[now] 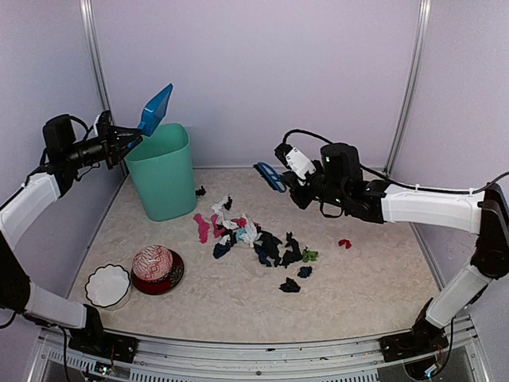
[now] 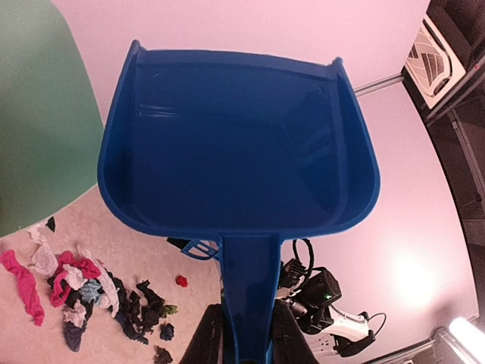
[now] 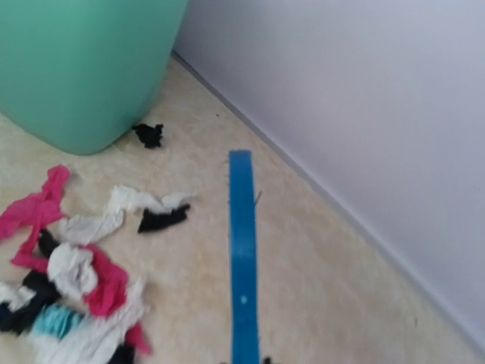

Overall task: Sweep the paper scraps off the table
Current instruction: Dump the paper scraps in the dustpan into the trash bin, then sweep the paper scraps at the center of the board.

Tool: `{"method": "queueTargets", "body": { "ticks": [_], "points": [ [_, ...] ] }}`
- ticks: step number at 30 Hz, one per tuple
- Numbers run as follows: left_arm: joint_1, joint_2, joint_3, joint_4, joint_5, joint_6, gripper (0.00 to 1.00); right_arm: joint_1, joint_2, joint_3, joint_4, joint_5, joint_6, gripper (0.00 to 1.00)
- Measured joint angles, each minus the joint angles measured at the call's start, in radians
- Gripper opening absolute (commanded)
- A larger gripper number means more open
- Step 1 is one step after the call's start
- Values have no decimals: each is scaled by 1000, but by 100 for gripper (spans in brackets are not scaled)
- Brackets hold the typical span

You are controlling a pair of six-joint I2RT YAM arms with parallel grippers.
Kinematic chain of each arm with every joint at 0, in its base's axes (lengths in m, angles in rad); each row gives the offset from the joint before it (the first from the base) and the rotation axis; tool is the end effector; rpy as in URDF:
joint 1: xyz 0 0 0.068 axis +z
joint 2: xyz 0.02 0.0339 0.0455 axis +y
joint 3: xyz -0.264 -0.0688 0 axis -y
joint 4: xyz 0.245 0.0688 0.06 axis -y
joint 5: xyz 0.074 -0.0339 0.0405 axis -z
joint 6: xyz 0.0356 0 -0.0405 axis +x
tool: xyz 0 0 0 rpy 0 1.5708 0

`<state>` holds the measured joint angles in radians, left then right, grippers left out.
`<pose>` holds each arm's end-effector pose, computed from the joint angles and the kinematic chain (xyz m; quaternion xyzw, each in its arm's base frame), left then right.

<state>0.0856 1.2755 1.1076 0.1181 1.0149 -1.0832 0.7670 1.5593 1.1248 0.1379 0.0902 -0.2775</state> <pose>0.2890 -0.0056 0.3797 -0.0700 0.7129 -0.5974 0.3606 0.2680 0.2539 0.2968 -0.3773 0.7093 0.1088 0.5853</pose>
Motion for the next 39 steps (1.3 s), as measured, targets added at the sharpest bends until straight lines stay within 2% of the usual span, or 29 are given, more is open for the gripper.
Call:
{"method": "queueTargets", "body": {
  "ticks": [4, 8, 15, 20, 28, 39],
  "points": [
    [15, -41, -1, -44, -6, 64, 0, -1, 129, 111, 23, -35, -96, 0],
    [16, -60, 24, -185, -40, 206, 0, -6, 272, 251, 34, -71, -203, 0],
    [12, -104, 94, -404, -182, 454, 0, -24, 533, 553, 26, -133, -362, 0],
    [-21, -140, 106, -495, -322, 575, 0, -42, 629, 645, 26, -180, -489, 0],
    [-89, -175, 105, -560, -546, 697, 0, -111, 772, 854, -28, -301, -626, 0],
    [-100, -247, 57, -536, -664, 753, 0, -174, 929, 996, -11, -423, -689, 0]
  ]
}}
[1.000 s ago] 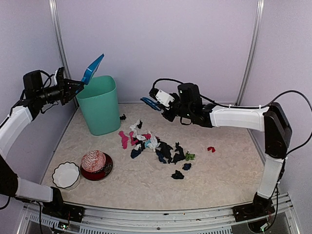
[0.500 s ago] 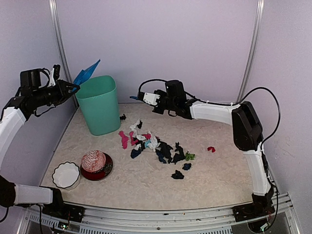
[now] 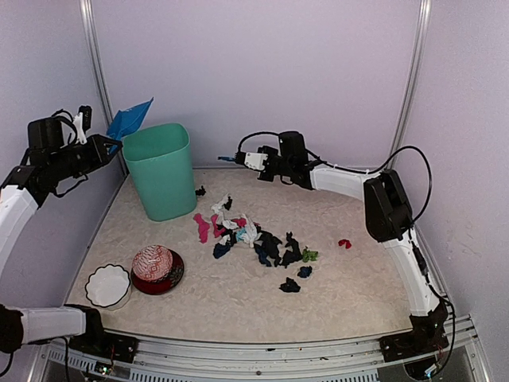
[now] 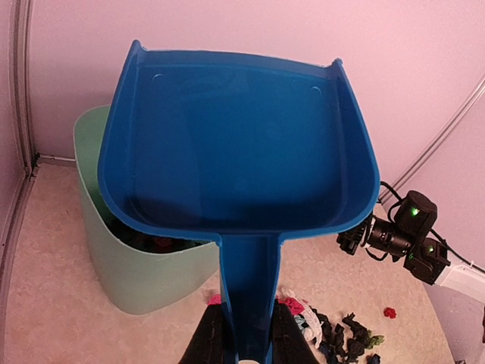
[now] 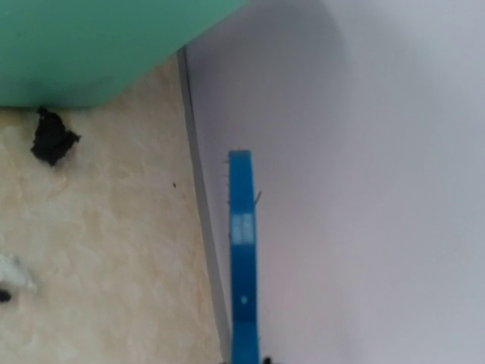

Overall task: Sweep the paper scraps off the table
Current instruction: Sweep the paper scraps at the center of the board.

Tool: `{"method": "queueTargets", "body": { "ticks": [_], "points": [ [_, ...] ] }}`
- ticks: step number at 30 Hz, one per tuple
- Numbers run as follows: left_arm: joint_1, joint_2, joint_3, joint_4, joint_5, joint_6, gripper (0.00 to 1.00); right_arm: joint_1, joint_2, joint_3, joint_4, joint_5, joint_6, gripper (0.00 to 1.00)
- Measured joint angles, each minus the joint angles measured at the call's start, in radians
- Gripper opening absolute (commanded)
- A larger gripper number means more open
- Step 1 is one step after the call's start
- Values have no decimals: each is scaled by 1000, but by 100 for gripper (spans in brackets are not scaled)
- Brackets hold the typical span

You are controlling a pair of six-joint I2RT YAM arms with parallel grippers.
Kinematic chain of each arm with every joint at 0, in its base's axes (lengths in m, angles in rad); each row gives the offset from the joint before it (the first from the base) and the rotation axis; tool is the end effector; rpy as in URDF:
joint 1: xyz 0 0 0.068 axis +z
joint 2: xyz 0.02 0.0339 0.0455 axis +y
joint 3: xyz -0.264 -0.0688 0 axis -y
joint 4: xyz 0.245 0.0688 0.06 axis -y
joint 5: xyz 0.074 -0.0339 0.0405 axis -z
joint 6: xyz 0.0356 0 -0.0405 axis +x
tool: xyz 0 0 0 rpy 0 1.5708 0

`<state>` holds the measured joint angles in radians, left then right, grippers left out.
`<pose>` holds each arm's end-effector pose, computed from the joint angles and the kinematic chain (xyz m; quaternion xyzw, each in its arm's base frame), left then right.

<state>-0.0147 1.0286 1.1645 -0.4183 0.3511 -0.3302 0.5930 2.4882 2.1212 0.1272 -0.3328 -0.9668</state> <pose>0.2214 -0.0155 0.4023 -0.0201 0.7940 -0.2390 0.5586 0.4781 0.3362 0.2165 -0.6182 0.4796 0.0149 0.6225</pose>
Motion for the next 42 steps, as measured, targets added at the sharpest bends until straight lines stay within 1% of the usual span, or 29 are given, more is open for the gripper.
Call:
{"method": "queueTargets", "body": {
  "ticks": [5, 9, 16, 24, 28, 36, 42],
  "points": [
    [-2, -13, 0, -2, -16, 0, 0, 0, 129, 158, 6, -34, -13, 0],
    [-8, -13, 1, -18, -17, 0, 0, 0, 193, 224, 27, -53, -30, 0],
    [-18, -3, 21, -50, -17, 1, 0, 5, 243, 261, 35, -86, -60, 0],
    [-35, 2, 43, -88, -17, 5, 0, 38, 279, 267, 21, -82, -116, 0],
    [-39, -1, 43, -106, -17, 13, 0, 65, 302, 279, 20, -71, -119, 0],
    [-40, -21, 43, -153, -16, 23, 0, 106, 375, 353, 11, -42, -123, 0],
    [-48, -39, 43, -178, -8, 25, 0, 117, 379, 352, -47, 18, -172, 0]
  ]
}}
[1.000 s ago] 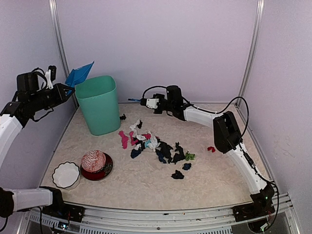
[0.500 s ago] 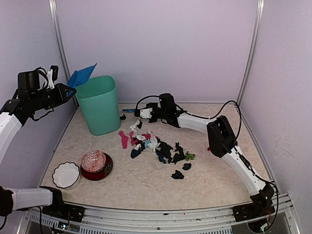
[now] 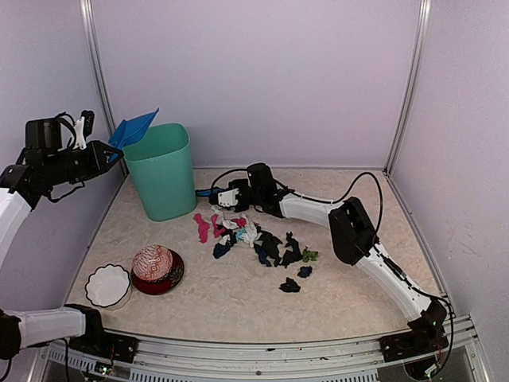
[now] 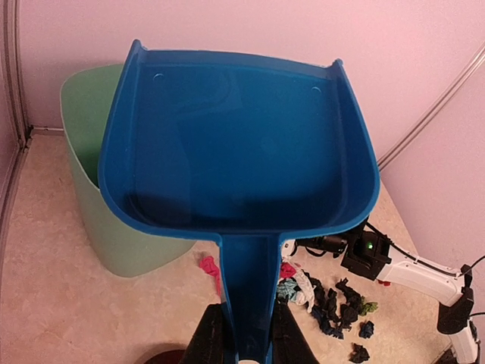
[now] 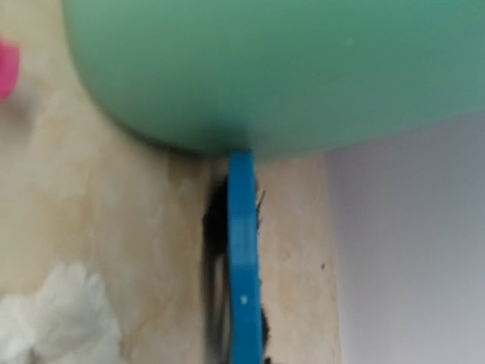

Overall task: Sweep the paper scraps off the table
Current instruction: Sweep the paper scraps at the center of the board.

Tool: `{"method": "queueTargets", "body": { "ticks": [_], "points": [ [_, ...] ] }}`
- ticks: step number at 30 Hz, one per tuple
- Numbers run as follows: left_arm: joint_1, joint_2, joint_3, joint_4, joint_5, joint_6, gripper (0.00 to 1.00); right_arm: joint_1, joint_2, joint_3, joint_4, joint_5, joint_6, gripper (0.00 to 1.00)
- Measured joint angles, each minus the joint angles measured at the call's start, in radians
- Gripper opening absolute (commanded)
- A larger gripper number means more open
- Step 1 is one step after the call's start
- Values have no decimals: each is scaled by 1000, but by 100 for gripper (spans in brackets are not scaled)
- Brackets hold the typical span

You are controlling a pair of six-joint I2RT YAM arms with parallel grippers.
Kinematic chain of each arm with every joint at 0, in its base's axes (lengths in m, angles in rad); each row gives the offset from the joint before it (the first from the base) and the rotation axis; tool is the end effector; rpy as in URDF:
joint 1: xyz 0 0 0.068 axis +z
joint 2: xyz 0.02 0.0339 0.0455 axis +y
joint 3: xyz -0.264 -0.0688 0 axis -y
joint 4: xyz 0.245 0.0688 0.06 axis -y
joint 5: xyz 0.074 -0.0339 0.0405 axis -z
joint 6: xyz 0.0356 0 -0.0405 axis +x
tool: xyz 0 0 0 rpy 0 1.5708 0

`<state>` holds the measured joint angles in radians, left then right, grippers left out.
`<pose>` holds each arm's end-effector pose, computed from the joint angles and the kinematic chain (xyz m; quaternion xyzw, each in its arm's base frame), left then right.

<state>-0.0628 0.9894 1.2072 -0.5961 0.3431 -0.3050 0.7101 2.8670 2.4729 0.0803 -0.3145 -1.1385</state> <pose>0.2000 -0.0246 0.4059 -0.0033 0.8209 -0.2401 0.5181 0.4675 0.4164 0.1131 -0.6932 0.4078 0.0003 0.5943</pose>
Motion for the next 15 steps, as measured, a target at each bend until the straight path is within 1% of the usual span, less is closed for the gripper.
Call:
{"method": "queueTargets", "body": {
  "ticks": [3, 7, 10, 15],
  "points": [
    [-8, -7, 0, -9, 4, 0, 0, 8, -16, -35, -14, 36, -49, 0],
    [-15, -19, 0, -24, 10, 1, 0, 24, -94, -156, -31, 103, -135, 0],
    [-18, -27, -1, -26, 12, 1, 0, 44, -160, -233, -75, 162, -201, 0],
    [-18, -32, -2, -31, 19, 1, 0, 75, -280, -370, -162, 234, -263, 0]
  ]
}}
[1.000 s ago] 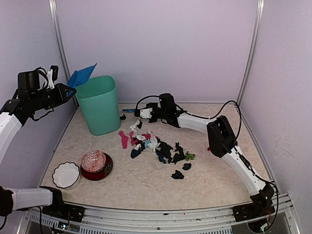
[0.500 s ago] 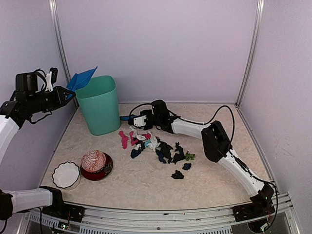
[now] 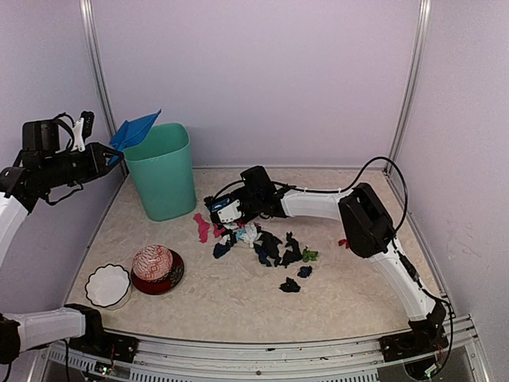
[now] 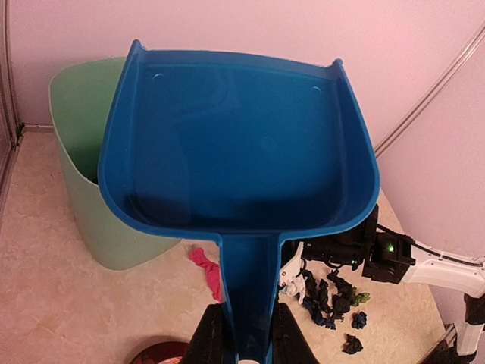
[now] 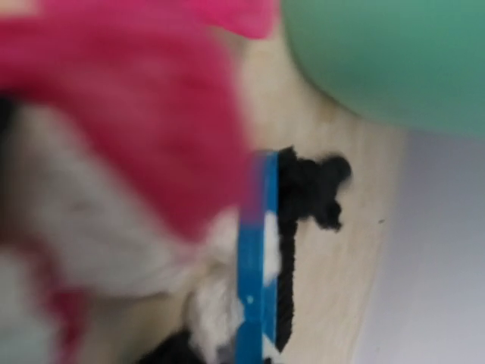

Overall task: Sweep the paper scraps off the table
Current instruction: Sweep the paper scraps at the center of the board.

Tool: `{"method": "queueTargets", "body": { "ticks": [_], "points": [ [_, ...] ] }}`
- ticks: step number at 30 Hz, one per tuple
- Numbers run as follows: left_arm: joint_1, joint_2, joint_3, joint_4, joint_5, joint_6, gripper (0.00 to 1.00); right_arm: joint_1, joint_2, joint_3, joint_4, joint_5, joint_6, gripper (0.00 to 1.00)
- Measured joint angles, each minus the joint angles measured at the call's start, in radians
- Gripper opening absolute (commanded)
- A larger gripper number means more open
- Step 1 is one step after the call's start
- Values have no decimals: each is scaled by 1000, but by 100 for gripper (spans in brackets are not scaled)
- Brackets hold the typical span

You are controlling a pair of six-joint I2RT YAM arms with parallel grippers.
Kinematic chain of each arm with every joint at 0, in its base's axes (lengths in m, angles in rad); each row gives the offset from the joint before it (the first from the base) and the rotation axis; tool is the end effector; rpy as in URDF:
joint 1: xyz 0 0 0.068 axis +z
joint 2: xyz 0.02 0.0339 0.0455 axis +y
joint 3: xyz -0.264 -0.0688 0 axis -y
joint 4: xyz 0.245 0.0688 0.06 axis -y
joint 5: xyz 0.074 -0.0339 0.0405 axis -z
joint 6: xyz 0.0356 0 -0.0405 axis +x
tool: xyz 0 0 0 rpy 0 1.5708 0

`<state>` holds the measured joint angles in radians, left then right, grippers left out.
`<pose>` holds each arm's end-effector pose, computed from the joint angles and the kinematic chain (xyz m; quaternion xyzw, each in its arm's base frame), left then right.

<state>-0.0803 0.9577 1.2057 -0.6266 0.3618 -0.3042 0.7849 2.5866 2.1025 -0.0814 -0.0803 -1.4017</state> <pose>0.1889 -0.0278 0.4081 0.0094 0.8202 -0.2517 0.5136 0.4094 0.4131 0.1330 -0.7866 0.3852 -0.1126 0.4693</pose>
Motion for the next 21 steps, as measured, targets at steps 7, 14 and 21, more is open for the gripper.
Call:
{"method": "queueTargets", "body": {
  "ticks": [7, 14, 21],
  "points": [
    [-1, 1, 0, -11, 7, 0, 0, 34, -259, -309, -121, 47, 11, 0],
    [-6, 5, 0, -12, 16, 0, 0, 53, -575, -619, -163, 55, 97, 0],
    [-6, 5, 9, -26, 16, 3, 0, 56, -777, -700, -159, 93, 173, 0]
  ]
}}
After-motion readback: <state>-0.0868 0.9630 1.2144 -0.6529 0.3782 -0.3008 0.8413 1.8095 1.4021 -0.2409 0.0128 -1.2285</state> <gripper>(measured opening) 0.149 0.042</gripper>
